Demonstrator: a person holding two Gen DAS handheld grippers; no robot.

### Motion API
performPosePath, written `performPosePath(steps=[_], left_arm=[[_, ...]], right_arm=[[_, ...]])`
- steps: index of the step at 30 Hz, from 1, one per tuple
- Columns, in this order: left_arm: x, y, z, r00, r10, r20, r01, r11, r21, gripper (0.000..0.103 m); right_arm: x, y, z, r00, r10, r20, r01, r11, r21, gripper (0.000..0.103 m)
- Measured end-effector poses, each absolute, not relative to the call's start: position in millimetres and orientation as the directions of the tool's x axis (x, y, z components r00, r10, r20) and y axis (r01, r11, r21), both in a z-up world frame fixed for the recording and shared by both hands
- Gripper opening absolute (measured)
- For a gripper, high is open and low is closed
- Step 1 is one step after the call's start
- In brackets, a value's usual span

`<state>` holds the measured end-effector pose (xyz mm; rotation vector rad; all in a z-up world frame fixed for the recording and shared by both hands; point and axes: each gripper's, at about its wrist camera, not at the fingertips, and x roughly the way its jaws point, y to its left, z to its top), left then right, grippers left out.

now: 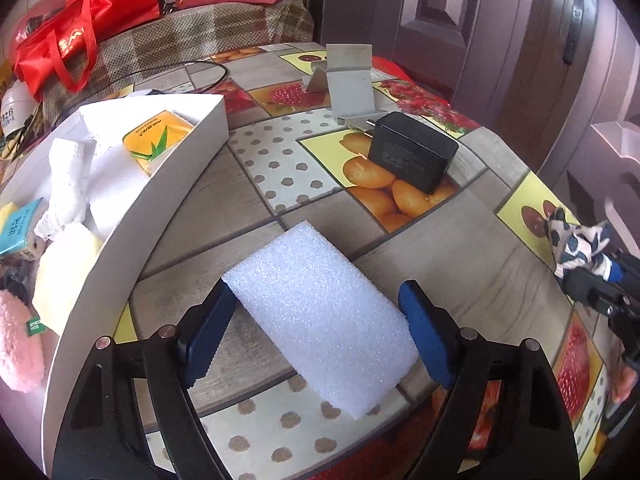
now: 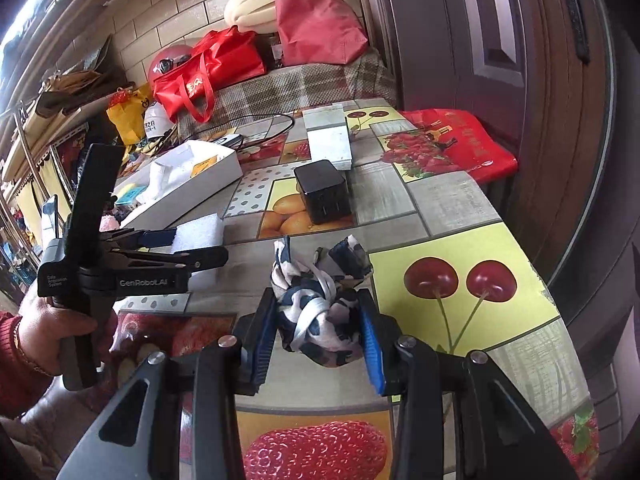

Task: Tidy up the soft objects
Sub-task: 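Lift and carry the foam block toward the tray with the left gripper while the right carries the scrunchie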

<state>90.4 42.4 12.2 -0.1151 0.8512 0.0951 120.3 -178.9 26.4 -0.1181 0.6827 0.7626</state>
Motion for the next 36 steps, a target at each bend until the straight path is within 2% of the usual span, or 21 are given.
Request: performPosePath(steps=[5,8,9,11,14,17,21,28,36], left_arm=[[75.2,42.1,13.2,0.665,-0.001,-0.747,-0.070,0.996,-0.063,0.081],[60.8,45.8,17.7,0.691,-0.060,-0.720,-0.030,0.993,-0.111,0.075],[55.1,47.2,20.2,0.704,-0.060,-0.708,-0.028,0.993,-0.111,0.069],[44.5,48.8,25.6,0.731,-0.069,-0.678,-0.017,0.993,-0.120,0.066],[34.1,47.9,30.5,0.751,-0.037,-0.659,-0.027,0.996,-0.086,0.066],[38.4,48.5,22.3,0.694,-0.075,-0.716,-0.001,0.995,-0.104,0.068],[48.3,50.3,16.6,0.653,-0.057,-0.755,-0.031,0.994,-0.101,0.081],[23.7,39.3,31.8,0.678,0.066,-0.732,-0.105,0.994,-0.007,0.081],[36.5,30.2,11.2,0.608,0.113,-0.786,-0.227,0.973,-0.036,0.081]], right_arm=[[120.9,-177.1,25.7,0.526,0.587,-0.616,-0.666,0.734,0.131,0.039],[121.4,-178.6,26.2,0.536,0.581,-0.613,-0.656,0.744,0.131,0.039],[120.8,-179.2,26.9,0.541,0.580,-0.609,-0.653,0.746,0.131,0.039],[117.6,-181.0,29.3,0.559,0.585,-0.588,-0.648,0.750,0.130,0.039],[110.6,-181.6,33.0,0.587,0.592,-0.553,-0.643,0.756,0.126,0.039],[107.9,-175.8,33.3,0.585,0.595,-0.550,-0.646,0.752,0.126,0.039],[107.1,-168.3,32.8,0.571,0.605,-0.555,-0.655,0.743,0.136,0.039],[102.3,-166.6,33.9,0.573,0.613,-0.544,-0.659,0.739,0.138,0.039],[103.8,-169.1,34.0,0.570,0.623,-0.536,-0.658,0.737,0.158,0.040]])
